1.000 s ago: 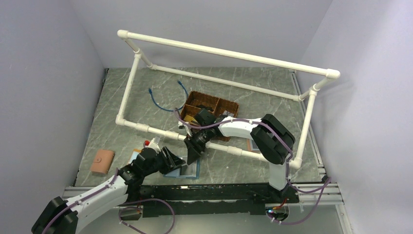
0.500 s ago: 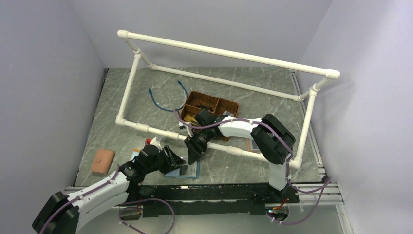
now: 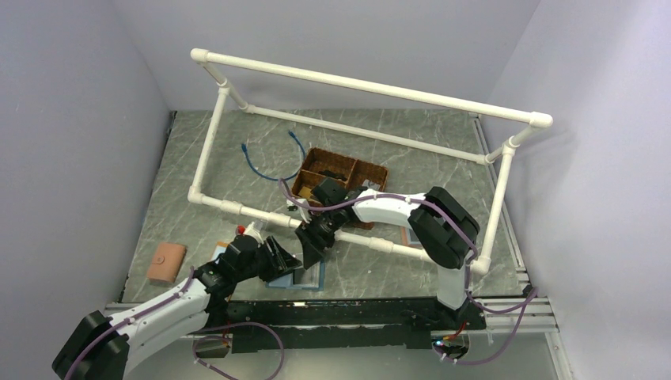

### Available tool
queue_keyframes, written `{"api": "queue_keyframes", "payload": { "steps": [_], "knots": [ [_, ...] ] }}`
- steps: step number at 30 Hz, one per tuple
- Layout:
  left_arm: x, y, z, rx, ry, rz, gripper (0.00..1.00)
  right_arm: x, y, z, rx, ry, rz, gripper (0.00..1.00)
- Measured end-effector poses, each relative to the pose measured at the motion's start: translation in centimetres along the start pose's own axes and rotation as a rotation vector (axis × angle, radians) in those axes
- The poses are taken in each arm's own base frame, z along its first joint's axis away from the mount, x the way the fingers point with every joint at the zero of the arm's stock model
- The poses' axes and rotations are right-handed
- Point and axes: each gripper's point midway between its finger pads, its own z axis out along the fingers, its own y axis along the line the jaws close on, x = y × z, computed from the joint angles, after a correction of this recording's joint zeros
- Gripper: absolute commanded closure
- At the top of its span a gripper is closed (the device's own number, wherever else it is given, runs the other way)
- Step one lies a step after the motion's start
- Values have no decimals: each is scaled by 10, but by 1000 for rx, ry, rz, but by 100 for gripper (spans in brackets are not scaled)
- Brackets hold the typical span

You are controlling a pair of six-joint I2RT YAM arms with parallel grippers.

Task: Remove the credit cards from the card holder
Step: Remove the credit card from the card holder.

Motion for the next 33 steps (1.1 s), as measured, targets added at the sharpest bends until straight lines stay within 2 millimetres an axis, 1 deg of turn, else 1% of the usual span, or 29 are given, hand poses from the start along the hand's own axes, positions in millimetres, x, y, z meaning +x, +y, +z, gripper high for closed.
{"api": "queue_keyframes", "payload": {
  "steps": [9, 17, 22, 24, 27, 33],
  "knots": [
    [-1, 1, -1, -7, -6, 0, 45, -3, -3, -1, 52, 0, -17, 30],
    [-1, 2, -1, -14, -5, -1, 47, -4, -5, -2, 78, 1, -31, 30],
    [-1, 5, 1, -37, 0, 1, 62, -4, -6, -2, 90, 3, -36, 29],
    [-1, 8, 2, -49, 0, 0, 69, -5, -7, -3, 100, 4, -44, 29],
    [-1, 13, 3, -72, -2, -2, 74, -4, -7, -3, 103, 6, -50, 29],
    [-2, 11, 6, -91, 8, -5, 86, -5, -6, -4, 103, 5, -56, 27]
  ]
}}
